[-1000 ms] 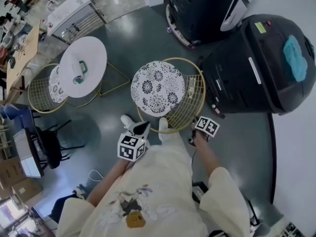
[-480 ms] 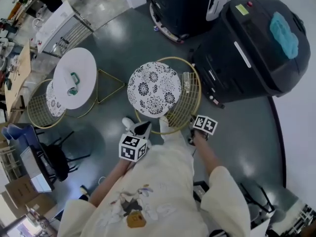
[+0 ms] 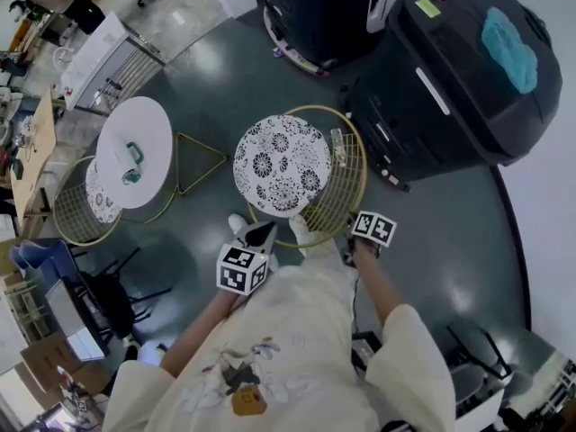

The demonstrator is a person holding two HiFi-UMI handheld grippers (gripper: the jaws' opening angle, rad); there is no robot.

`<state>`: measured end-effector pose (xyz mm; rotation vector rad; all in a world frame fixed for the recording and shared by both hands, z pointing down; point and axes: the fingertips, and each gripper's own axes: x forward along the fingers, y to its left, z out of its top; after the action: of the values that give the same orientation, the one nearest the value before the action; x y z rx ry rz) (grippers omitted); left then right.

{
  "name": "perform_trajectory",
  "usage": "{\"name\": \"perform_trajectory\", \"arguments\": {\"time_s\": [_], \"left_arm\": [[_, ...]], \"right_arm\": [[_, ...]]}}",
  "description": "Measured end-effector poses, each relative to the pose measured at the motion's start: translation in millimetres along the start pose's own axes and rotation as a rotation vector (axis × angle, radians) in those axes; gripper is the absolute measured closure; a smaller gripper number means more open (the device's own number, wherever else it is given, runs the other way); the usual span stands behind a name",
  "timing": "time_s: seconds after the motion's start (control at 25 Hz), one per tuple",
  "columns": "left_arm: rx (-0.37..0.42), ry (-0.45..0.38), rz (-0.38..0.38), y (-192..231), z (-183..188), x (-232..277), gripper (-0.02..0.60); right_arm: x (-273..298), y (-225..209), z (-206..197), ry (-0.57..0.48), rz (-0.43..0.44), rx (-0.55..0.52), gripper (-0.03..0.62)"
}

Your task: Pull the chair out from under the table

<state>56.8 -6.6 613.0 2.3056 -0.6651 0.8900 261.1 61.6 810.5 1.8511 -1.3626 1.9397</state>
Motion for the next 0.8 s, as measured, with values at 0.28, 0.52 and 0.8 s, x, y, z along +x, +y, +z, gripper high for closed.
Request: {"name": "perform_trajectory", "arguments": {"time_s": [0.28, 0.52, 0.8], "left_arm": [[0.071, 0.041, -0.059, -16, 1, 18, 0.580], [0.102, 0.039, -0.078, -33, 6, 27, 0.580], [0.114, 0.048, -0.098, -47, 5, 35, 0.580]], "right_arm": [[-14, -23, -6, -0.026, -0.024, 0.017, 0.543], [-23, -36, -16, -0.031, -0.020, 0.050, 0.543], [-30, -44, -17, -0.022, -0.029, 0.074, 0.543]]}}
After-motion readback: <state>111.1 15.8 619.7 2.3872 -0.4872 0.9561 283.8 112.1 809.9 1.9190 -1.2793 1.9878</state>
